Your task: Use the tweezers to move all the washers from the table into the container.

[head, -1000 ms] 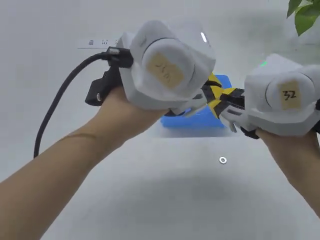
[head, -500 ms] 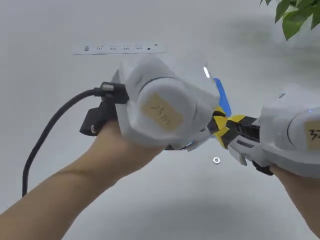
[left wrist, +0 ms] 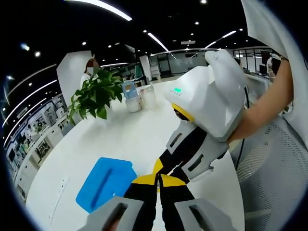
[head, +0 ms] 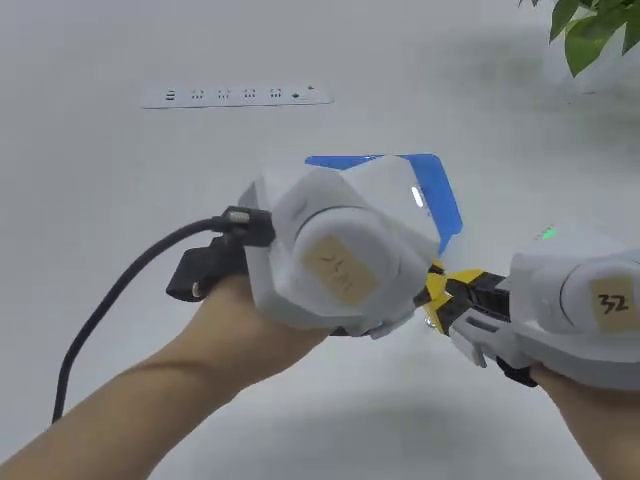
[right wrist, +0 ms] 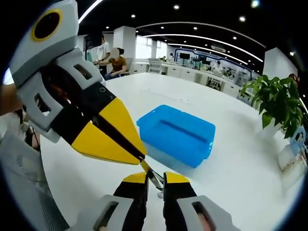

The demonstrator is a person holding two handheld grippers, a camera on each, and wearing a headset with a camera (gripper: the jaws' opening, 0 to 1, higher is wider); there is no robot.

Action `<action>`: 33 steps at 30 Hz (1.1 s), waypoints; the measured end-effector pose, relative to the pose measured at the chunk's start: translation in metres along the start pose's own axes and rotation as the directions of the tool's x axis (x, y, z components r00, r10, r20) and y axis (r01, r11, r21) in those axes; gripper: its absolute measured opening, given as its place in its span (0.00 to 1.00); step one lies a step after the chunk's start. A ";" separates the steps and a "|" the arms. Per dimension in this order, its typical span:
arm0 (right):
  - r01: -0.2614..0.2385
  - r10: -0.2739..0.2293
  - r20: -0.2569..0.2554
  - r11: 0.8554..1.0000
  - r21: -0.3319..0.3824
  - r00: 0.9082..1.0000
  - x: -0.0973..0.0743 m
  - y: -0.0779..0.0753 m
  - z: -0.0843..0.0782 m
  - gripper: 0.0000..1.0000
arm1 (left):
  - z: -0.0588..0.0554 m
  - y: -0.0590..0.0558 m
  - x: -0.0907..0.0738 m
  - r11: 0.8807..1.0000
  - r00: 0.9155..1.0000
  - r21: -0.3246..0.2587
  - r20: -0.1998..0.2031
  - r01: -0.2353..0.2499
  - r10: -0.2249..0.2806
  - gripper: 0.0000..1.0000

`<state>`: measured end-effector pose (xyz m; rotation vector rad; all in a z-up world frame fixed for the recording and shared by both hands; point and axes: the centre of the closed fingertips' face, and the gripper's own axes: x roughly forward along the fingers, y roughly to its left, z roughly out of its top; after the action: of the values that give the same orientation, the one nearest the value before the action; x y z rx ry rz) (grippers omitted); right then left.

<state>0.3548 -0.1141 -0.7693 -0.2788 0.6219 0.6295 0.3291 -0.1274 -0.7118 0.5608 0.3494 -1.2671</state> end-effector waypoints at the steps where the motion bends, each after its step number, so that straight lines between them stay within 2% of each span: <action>1: -0.001 0.001 -0.003 1.000 0.001 1.000 0.001 0.001 -0.001 0.08 | -0.001 0.000 0.000 1.000 1.000 -0.001 -0.003 0.002 -0.002 0.00; 11: -0.006 0.006 0.002 1.000 0.031 1.000 -0.005 0.002 0.001 0.07 | 0.003 -0.002 -0.003 1.000 1.000 -0.002 0.001 0.015 -0.015 0.00; 14: -0.012 0.012 -0.007 0.999 0.046 1.000 -0.002 0.003 -0.004 0.08 | -0.002 -0.005 0.000 1.000 0.999 0.013 -0.022 0.025 -0.025 0.00; 21: -0.023 0.023 -0.015 0.999 0.032 1.000 -0.001 -0.001 -0.004 0.08 | 0.001 0.000 0.000 1.000 1.000 0.000 -0.016 0.022 -0.022 0.00; 24: -0.037 0.037 -0.060 0.999 -0.012 0.997 0.002 -0.003 -0.014 0.07 | 0.003 0.000 0.001 1.000 1.000 0.002 -0.015 0.023 -0.023 0.00; 26: -0.039 0.038 -0.051 0.999 -0.028 0.998 0.001 -0.003 -0.013 0.06 | 0.004 0.001 0.003 1.000 1.000 0.004 -0.015 0.021 -0.021 0.00; 29: -0.040 0.035 -0.069 0.997 -0.067 0.997 0.000 -0.003 -0.015 0.05 | 0.005 -0.001 0.004 1.000 0.999 -0.002 -0.013 0.031 -0.031 0.00; 33: -0.010 -0.002 -0.090 0.991 -0.132 0.996 -0.002 -0.003 -0.016 0.04 | 0.007 -0.005 0.006 0.999 0.999 0.006 -0.009 0.045 -0.045 0.00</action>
<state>0.3475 -0.1241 -0.7807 -0.4316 0.6678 0.6658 0.3253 -0.1368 -0.7100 0.5670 0.3674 -1.3098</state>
